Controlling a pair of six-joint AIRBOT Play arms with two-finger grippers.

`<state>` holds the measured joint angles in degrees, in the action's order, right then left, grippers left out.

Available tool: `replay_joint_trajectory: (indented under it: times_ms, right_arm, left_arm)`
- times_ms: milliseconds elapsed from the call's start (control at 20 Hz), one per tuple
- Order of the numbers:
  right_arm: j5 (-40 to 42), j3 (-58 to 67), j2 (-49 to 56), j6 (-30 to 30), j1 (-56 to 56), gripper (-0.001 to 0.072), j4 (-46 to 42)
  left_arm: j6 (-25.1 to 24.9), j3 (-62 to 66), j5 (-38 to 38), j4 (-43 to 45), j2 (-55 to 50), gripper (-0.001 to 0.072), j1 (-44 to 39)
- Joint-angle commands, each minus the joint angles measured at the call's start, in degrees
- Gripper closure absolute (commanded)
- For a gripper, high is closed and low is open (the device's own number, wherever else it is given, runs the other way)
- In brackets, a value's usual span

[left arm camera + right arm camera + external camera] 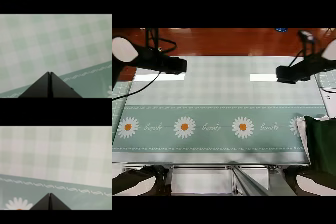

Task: Fold the shirts.

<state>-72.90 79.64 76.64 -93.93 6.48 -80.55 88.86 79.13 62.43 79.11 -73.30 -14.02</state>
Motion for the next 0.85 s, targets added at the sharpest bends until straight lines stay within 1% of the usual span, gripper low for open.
replay_joint_trajectory:
  times_ms: [0,100,800]
  right_arm:
    - [-0.39,0.46,5.44,-1.36,3.67,0.0678,-6.14]
    - [-0.57,0.46,5.18,-1.38,3.63,0.0678,-6.95]
    - [-0.59,0.46,5.2,-1.36,3.63,0.0678,-6.93]
  left_arm:
    - [2.51,-0.26,6.49,5.4,-2.69,0.069,-0.55]
    - [2.21,-0.26,7.54,5.4,-2.73,0.0691,-0.55]
    - [2.29,-0.26,6.62,5.38,-3.04,0.069,-0.55]
